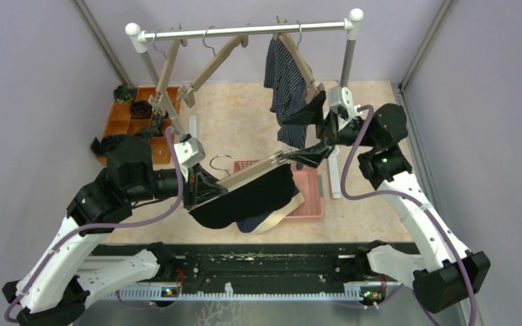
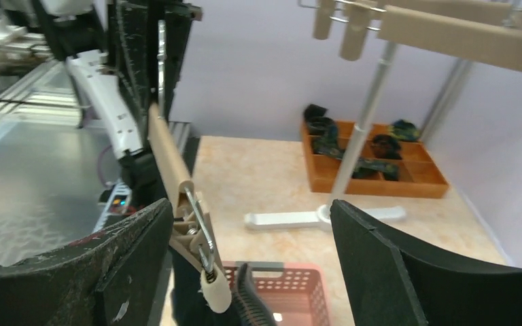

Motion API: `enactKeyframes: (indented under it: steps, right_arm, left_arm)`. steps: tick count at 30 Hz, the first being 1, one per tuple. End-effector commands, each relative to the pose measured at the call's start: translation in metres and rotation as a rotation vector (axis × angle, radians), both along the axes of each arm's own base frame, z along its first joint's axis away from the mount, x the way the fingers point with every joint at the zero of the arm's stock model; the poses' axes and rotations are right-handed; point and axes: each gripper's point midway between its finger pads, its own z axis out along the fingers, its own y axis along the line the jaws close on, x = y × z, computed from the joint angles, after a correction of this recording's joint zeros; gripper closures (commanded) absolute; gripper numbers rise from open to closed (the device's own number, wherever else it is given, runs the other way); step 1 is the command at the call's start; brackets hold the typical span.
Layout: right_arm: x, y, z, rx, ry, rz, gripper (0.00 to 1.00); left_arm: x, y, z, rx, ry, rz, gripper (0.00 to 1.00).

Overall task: Remove the underwear clipped to the hanger
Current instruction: Pick up the hanger from the clothesline, then remove the underwear from the hanger.

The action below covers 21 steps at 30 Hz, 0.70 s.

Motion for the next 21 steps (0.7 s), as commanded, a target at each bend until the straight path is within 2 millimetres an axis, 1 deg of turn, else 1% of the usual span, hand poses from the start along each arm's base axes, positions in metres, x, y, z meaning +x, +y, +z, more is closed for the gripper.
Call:
enactKeyframes:
  steps: [1,6,10,15,21]
  right_arm:
    - [-0.045,-0.006,0.021,0.023,-0.099,0.216,0.13]
    - [-0.053,-0.007,0.020,0.027,-0.102,0.249,0.13]
    - [-0.059,-0.009,0.021,0.037,-0.100,0.274,0.13]
    - [-0.053,-0.006,0.018,0.042,-0.076,0.276,0.14]
    - [-0.046,-0.003,0.015,0.049,-0.040,0.286,0.15]
  left_arm:
    - [-0.001,0.003,0.023,-0.083,-0.112,0.000,1.00]
    - [0.001,0.003,0.028,-0.095,-0.121,0.012,1.00]
    - [0.005,0.000,0.023,-0.083,-0.103,0.022,1.00]
    - [0.007,-0.004,0.020,-0.079,-0.090,0.014,1.00]
    - [0.002,-0.006,0.021,-0.091,-0.089,-0.018,1.00]
